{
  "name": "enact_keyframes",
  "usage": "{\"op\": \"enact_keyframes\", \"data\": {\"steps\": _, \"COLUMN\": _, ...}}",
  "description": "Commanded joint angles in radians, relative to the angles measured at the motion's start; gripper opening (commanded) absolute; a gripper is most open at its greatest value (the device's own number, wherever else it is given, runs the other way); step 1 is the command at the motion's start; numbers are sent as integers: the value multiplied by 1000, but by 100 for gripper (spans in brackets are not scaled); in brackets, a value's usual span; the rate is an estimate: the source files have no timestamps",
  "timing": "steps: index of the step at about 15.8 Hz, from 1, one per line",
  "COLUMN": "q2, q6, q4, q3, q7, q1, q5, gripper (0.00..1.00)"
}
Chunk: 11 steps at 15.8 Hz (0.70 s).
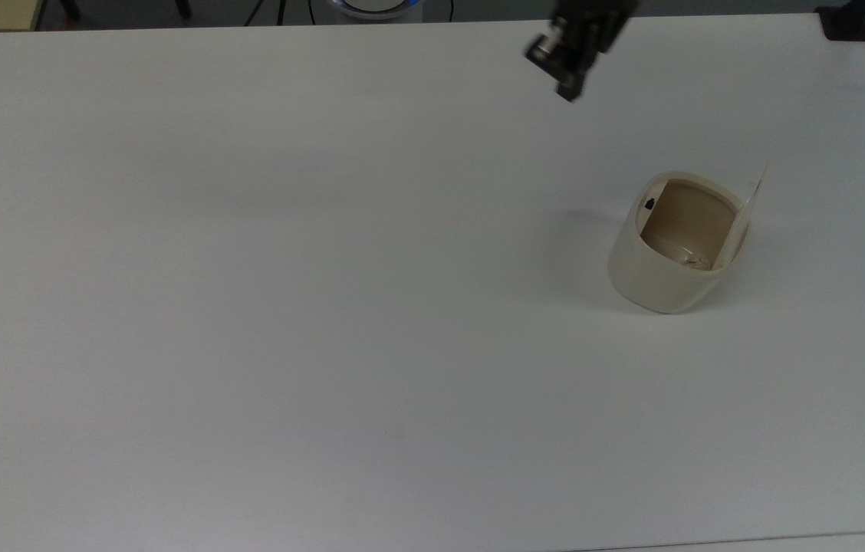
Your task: Open the trash bin
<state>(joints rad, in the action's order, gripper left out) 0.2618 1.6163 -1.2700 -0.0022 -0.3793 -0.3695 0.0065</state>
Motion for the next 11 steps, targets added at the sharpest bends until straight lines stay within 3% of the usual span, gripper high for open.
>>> {"op": "enact_keyframes", "data": {"steps": 1, "q2": -148, "q6": -56, "q4": -160, "q3": 128, "q7": 166, "q1": 206, "q5": -3, "gripper": 6}}
{"op": "enact_keyframes", "data": {"steps": 3, "q2": -173, "q6": -110, "q4": -161, "q3": 145, "q7": 249, "q1": 295, "q5": -2, "gripper": 22}}
{"op": "enact_keyframes", "data": {"steps": 4, "q2": -182, "q6": -130, "q4": -169, "q3": 145, "q7": 278, "q1": 322, "q5": -3, "gripper": 37}}
{"op": "enact_keyframes", "data": {"steps": 5, "q2": -193, "q6": -136, "q4": -181, "q3": 145, "q7": 313, "q1": 345, "q5": -3, "gripper": 53}}
{"op": "enact_keyframes", "data": {"steps": 7, "q2": -203, "q6": -128, "q4": -207, "q3": 133, "q7": 405, "q1": 362, "q5": -13, "gripper": 100}}
{"op": "enact_keyframes", "data": {"steps": 11, "q2": -200, "q6": -95, "q4": -221, "q3": 79, "q7": 428, "q1": 371, "q5": -11, "gripper": 100}}
